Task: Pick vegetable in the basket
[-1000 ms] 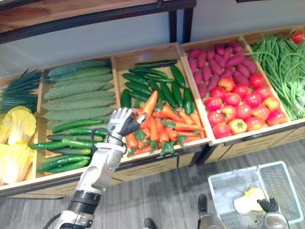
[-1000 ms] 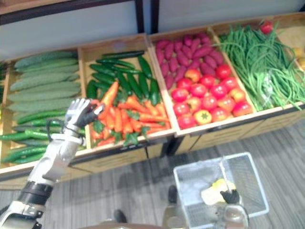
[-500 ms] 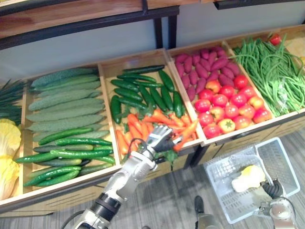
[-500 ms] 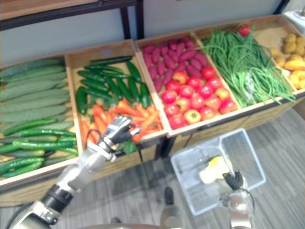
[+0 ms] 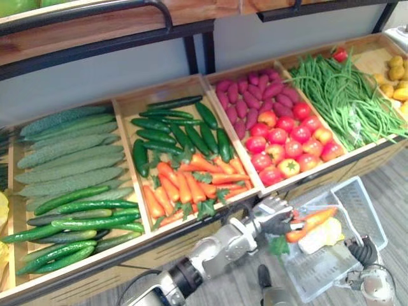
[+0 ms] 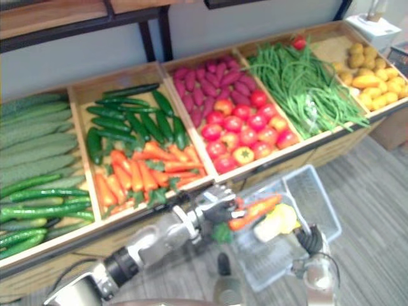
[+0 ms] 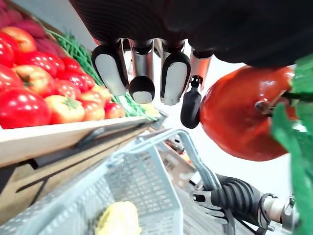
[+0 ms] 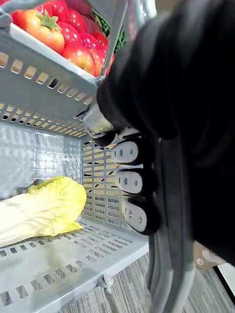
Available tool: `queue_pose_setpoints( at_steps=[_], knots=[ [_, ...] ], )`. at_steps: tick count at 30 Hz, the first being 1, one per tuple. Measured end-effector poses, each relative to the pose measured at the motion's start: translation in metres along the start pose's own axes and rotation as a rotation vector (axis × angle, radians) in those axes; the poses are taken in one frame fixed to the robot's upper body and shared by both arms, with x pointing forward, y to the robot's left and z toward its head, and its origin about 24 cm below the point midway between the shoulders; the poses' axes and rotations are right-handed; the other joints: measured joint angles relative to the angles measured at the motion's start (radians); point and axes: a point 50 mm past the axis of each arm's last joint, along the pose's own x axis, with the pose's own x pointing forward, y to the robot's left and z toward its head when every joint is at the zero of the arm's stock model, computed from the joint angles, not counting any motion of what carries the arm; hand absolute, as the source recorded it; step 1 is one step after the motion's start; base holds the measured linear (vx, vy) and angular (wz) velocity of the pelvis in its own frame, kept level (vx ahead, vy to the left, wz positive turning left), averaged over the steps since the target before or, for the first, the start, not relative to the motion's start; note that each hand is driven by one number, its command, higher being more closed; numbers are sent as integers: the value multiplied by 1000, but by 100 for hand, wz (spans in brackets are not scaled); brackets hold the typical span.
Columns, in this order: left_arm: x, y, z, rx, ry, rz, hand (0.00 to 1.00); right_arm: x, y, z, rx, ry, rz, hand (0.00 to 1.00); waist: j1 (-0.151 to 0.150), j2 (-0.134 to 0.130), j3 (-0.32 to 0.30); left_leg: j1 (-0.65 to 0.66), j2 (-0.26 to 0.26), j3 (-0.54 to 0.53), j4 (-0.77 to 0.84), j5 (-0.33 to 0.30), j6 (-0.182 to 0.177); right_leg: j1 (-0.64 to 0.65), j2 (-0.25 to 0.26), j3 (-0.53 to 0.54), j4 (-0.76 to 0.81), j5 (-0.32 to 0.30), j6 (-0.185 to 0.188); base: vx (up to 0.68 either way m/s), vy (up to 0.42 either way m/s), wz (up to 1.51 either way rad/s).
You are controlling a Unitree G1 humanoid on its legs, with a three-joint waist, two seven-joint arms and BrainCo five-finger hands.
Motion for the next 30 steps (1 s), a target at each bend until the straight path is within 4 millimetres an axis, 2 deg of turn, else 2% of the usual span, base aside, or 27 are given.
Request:
queue_pose_setpoints(
  at_steps=[7,10,20,27,28,30],
  knots=[
    [11,-24,5,-33,5,-103,100,-10,8,0,20,-5,23,100,-9,-3,-1,4,0,9,0,-2,-2,-5,1,5,5,-1,1,-35,-47,-3],
    [14,-35,5,-52,24,-136,100,-11,10,4,26,-21,28,100,-25,-5,-3,3,1,17,1,-3,-4,-10,3,9,4,-1,1,-20,-37,-5],
    [19,-50,-1,-47,85,-209,100,-13,15,7,62,-33,48,100,-54,-10,-5,-14,3,34,2,-5,-7,-40,12,26,5,-1,0,-17,-42,-6],
    [23,-59,4,-59,89,-239,100,-15,16,5,61,-26,41,100,-57,-12,-4,-16,6,37,5,-11,-10,-42,15,30,3,-1,0,-22,-42,-3],
    [23,-59,4,-58,94,-234,0,-15,16,5,61,-26,38,100,-58,-12,-4,-20,6,36,10,-15,-10,-46,15,31,3,-1,0,-38,-50,-3],
    [23,-59,4,-57,95,-231,0,-15,16,5,64,-25,38,100,-59,-16,-9,-36,8,36,22,-20,-8,-58,12,33,3,0,0,-24,-44,0]
  ],
)
